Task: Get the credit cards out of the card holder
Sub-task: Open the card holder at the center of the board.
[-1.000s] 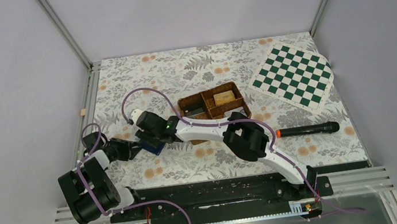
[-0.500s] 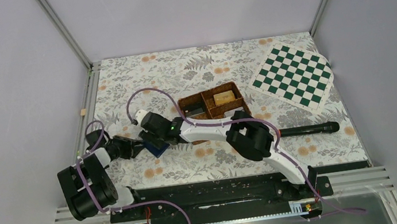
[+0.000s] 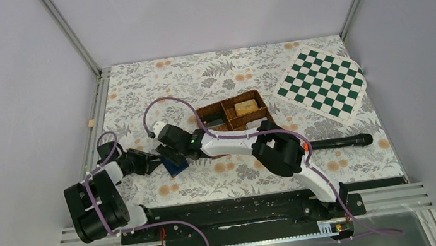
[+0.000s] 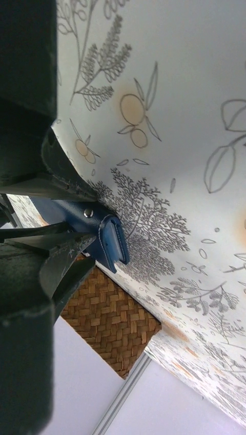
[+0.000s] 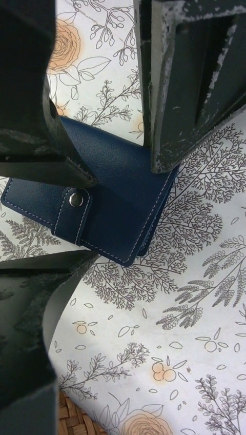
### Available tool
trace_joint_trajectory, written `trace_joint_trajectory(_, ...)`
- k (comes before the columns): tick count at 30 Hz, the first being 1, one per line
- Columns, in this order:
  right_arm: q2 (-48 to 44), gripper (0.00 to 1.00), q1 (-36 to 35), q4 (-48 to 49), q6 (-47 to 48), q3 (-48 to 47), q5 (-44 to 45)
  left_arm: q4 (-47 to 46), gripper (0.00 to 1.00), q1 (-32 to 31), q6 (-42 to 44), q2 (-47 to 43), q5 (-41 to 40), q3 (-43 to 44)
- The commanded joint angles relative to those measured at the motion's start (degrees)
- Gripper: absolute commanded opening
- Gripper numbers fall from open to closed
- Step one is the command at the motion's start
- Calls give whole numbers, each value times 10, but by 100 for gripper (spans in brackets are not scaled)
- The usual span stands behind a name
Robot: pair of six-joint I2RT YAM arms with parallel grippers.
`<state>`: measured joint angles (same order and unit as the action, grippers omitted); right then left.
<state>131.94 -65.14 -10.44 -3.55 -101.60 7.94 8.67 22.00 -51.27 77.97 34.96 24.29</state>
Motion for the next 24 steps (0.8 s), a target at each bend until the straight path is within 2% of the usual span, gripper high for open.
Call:
trace_joint_trajectory(1,-23,54,-7,-42,-32,-8,-5,47,29,-3,18,-31,-20,10)
trace_joint_trajectory(9,-25,55,-6,-68,-93,-17,17,105,27,-3,34,-107,-61,36)
trace_joint_trajectory(12,-29,55,-6,-69,-108,-17,20,101,21,-3,27,-114,-61,25)
trace_joint_trajectory(16,-28,65,-6,-71,-116,-15,25,64,18,-3,12,-100,-29,2)
trace_joint_trajectory(24,-48,57,-6,-52,-130,10,28,11,8,-15,-2,-65,0,-23)
